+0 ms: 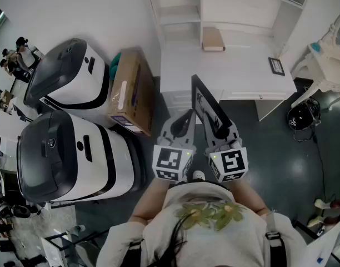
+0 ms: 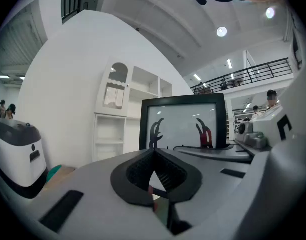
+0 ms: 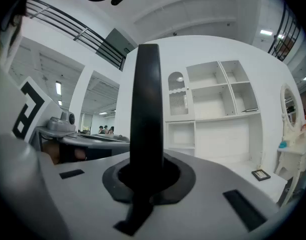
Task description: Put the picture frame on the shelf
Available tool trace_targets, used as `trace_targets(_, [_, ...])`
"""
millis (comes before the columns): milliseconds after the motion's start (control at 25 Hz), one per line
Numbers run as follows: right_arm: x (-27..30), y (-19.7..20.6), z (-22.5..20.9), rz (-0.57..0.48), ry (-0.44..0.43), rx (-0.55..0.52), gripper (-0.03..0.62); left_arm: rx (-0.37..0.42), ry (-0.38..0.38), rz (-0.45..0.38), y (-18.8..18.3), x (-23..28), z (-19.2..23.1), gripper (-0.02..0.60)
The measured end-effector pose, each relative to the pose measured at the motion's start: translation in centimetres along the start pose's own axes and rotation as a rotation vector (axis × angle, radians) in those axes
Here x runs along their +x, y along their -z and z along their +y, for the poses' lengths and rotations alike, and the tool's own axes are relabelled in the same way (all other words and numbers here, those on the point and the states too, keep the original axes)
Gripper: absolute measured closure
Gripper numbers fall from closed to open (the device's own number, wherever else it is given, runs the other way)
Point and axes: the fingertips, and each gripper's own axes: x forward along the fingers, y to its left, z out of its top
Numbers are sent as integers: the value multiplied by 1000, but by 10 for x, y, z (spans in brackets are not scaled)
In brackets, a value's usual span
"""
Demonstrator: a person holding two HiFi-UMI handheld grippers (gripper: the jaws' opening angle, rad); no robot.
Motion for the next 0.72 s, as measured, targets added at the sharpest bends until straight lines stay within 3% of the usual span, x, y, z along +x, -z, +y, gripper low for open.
trace_targets(400, [6,21,-28,28,-31,42,559,0,-32,33,12,23,-12,554])
trace_targets(720, [33,40,-32,55,-30,75,559,-13,-52,71,29,35,14,554])
